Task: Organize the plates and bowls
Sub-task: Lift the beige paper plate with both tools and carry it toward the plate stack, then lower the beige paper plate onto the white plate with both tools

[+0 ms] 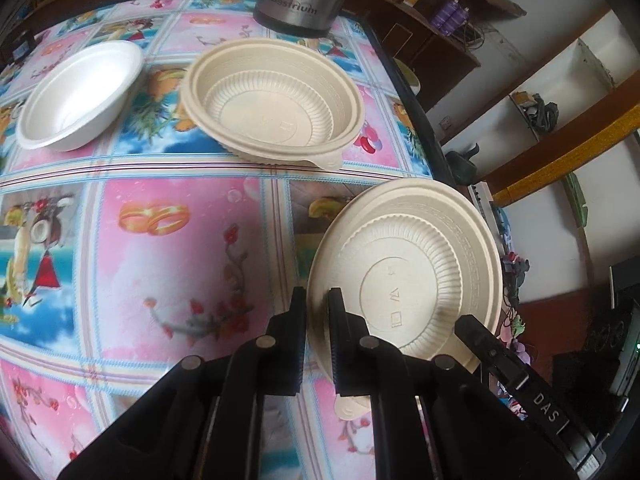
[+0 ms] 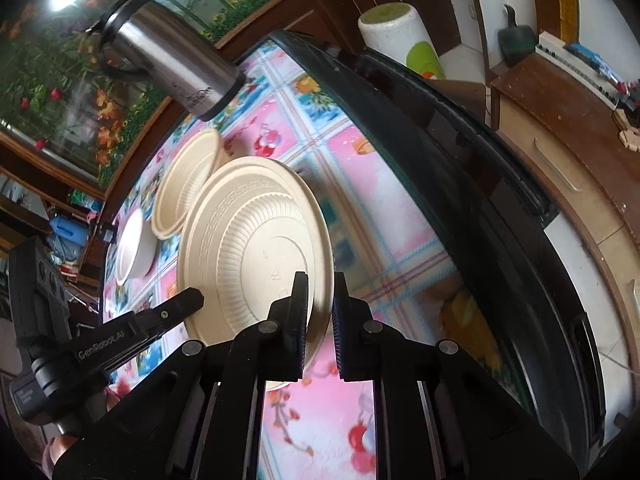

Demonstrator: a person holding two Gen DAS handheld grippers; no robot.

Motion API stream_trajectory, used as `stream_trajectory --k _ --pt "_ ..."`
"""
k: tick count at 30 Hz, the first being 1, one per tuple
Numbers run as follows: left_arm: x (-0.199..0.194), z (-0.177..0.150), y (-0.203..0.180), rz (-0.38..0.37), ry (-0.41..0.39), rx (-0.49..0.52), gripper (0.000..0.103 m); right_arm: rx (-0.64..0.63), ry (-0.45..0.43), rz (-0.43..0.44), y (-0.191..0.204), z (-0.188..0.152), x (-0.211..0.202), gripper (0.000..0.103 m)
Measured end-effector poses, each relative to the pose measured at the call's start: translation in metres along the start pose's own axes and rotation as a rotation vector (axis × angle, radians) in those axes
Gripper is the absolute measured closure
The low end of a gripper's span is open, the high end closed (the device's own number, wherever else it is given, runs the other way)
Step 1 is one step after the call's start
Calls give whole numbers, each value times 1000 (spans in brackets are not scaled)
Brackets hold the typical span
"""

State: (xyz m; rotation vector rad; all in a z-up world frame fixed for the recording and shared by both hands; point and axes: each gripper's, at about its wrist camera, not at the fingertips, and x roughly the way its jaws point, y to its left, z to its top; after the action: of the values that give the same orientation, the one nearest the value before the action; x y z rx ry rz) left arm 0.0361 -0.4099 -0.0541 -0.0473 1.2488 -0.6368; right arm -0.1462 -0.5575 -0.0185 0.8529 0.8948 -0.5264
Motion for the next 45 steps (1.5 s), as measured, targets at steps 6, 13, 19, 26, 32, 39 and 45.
stream_trajectory --k 6,13,19,26,32,39,45 --pt "-38 -15 12 15 -69 13 94 -48 -24 38 23 -20 -18 93" --pt "-84 -34 47 34 -144 -31 95 -120 -26 100 67 -47 -31 93" --pt "-130 -55 81 72 -231 -67 95 -204 -13 152 114 -72 -36 93" --pt "-181 -83 134 105 -313 -131 95 -315 7 206 173 -106 -37 93" --pt "-220 -109 183 152 -372 -198 94 -414 51 258 232 -145 -30 92" --pt "-268 -144 244 248 -440 -275 94 -538 123 322 302 -193 -14 92" --pt "-290 -169 288 342 -442 -331 94 -636 203 355 351 -238 11 92"
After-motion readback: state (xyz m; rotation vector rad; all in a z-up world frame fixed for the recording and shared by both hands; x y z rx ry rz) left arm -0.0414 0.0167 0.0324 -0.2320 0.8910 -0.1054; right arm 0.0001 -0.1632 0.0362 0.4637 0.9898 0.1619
